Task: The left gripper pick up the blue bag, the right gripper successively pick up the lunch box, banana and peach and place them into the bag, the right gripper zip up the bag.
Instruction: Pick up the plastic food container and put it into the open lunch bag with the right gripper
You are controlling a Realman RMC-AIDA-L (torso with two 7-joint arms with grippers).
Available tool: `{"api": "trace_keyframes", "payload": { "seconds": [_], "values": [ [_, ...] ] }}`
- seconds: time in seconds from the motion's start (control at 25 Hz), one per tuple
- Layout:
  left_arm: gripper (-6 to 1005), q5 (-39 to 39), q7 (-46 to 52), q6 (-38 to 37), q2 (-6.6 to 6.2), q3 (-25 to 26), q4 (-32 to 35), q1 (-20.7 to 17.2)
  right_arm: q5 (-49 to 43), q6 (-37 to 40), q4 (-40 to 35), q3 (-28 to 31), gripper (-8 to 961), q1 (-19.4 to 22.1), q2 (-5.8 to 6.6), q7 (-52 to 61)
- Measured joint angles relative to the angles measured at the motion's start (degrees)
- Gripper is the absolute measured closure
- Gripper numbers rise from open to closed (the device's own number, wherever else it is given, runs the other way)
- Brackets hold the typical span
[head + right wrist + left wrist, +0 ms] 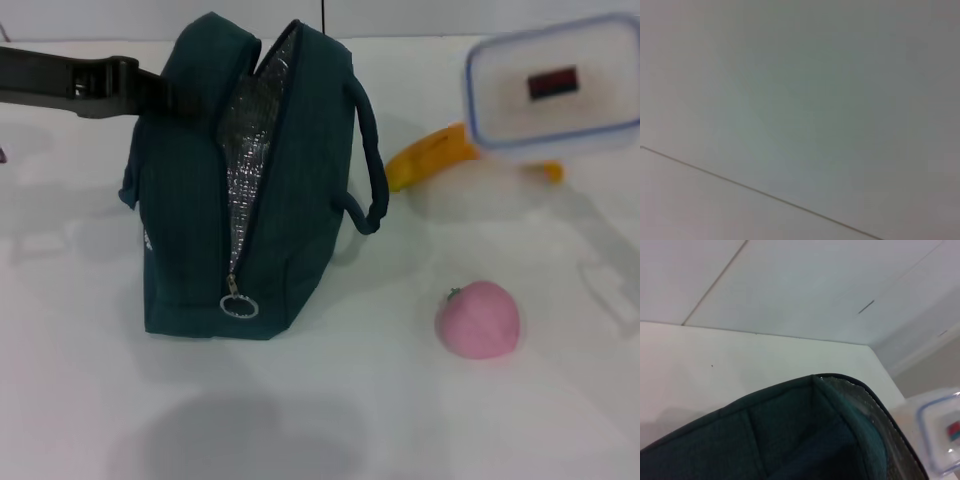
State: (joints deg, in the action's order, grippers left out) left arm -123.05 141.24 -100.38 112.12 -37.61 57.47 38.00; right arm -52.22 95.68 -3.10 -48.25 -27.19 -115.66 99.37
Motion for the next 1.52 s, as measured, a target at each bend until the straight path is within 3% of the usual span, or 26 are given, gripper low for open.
{"api": "trace_keyframes", "payload": {
  "seconds": [0.28,0.32,0.8,1.52],
  "values": [
    [961,0.00,0.07,-0.18,0.85,-0.41,-0.01,0.22,1.45,2.86,-2.35,-0.02,816,-3.39,-0.39,4.98],
    [961,0.00,0.07,-0.21,0.94,-0.61,-0.01,0.26,1.94,3.19,-1.98,-0.21,814,-6.31,-0.49,5.77],
    [962,0.00,0.06,-0.26,2.09,-1.41,0.01,0.94,1.29,1.09,2.80,-1.31,791,-19.60,-0.52,5.92],
    [962,1.38,-1.06,0.01,3.02,-1.32,-0.64,0.46,0.63,-10.33,2.48,-15.01,757,-21.46,-0.52,4.60]
  ]
}}
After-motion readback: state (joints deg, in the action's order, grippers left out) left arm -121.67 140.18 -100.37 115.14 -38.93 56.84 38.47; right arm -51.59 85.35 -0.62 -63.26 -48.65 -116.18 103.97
